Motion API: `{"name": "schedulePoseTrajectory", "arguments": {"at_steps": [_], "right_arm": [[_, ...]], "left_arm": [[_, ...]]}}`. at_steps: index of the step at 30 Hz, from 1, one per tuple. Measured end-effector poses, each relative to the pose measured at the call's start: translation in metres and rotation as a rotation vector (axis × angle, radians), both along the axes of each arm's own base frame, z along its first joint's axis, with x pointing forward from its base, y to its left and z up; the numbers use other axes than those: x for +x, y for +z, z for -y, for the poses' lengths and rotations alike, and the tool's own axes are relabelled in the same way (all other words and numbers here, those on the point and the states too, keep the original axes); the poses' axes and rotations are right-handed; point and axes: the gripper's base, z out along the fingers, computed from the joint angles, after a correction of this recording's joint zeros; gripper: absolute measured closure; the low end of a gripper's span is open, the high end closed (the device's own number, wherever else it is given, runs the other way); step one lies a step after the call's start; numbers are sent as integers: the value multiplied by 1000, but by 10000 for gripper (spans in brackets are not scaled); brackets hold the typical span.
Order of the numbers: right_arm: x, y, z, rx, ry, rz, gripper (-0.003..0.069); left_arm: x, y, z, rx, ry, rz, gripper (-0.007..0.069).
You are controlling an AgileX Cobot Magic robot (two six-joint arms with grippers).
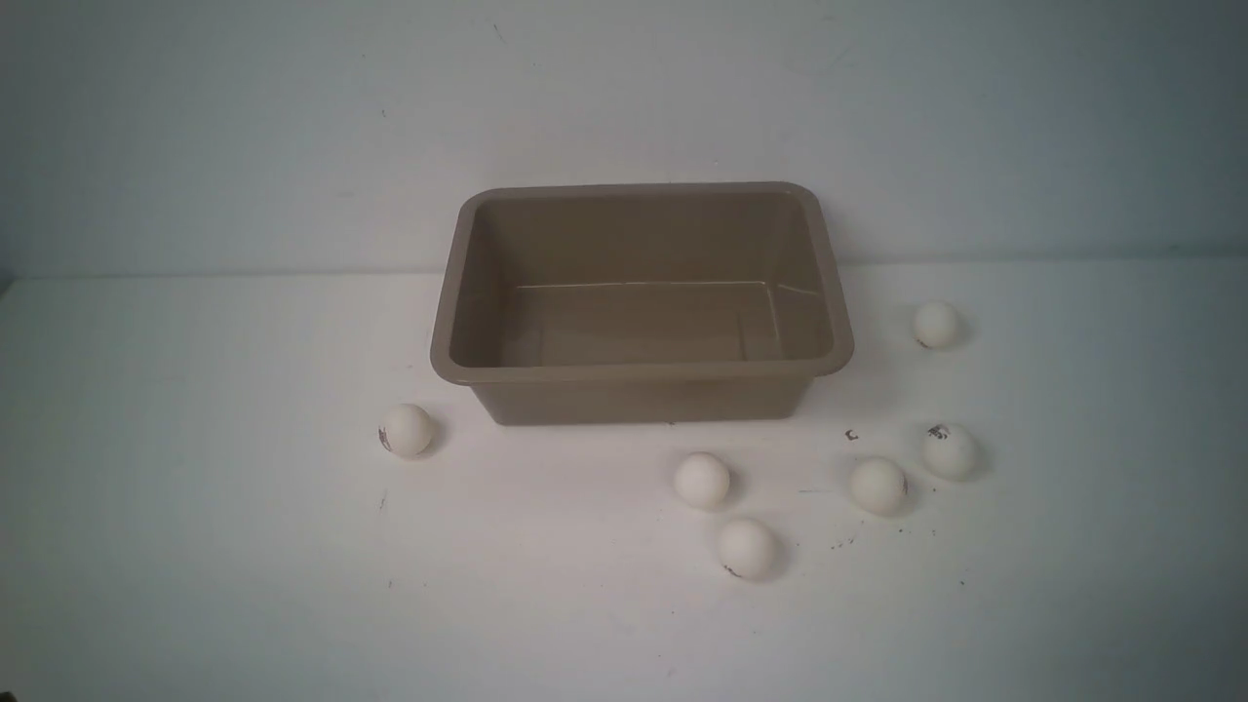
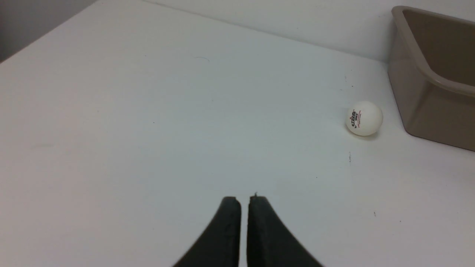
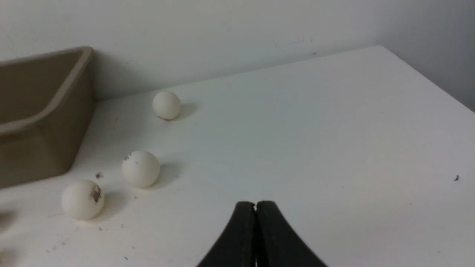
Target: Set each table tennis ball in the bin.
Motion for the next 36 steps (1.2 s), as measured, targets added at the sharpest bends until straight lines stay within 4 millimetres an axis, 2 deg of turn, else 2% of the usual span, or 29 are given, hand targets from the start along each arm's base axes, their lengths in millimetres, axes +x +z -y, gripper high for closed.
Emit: {"name": "schedulePoseTrajectory", "arguments": {"at_steps": [4,7,9,12,15,19,26,27,29,30,31,32,34,36], "right_arm": [[2,10,-1,197,-12,144,676],[2,17,-1,512,-38,252,676],[2,19,0,720,-53,293,676],[2,21,1,932,-72,335,676],[1,23,3,1005,-91,369,676],[1,24,5,1043,-109,394,676],[1,24,6,945,-110,393,676],[1,26,2,824,-67,351,676],[0,34,-4,700,1,319,676],[-2,45,-9,597,60,307,676],[-3,47,-10,580,72,306,676],[-9,79,-20,365,186,308,676],[-9,100,-27,257,267,267,676],[-1,127,-34,180,366,180,676]], "left_arm": [[0,0,0,0,0,0,608],[0,0,0,-5,2,2,608],[1,2,2,-105,14,33,608],[3,9,7,-436,40,128,608],[4,15,10,-729,65,190,608],[4,17,10,-820,68,216,608],[4,19,10,-817,65,236,608],[5,22,8,-822,65,276,608],[5,26,7,-828,66,316,608],[5,27,7,-825,65,329,608],[5,27,6,-824,65,331,608],[5,28,6,-773,58,342,608],[4,30,6,-690,44,338,608],[2,37,8,-528,10,294,608]]}}
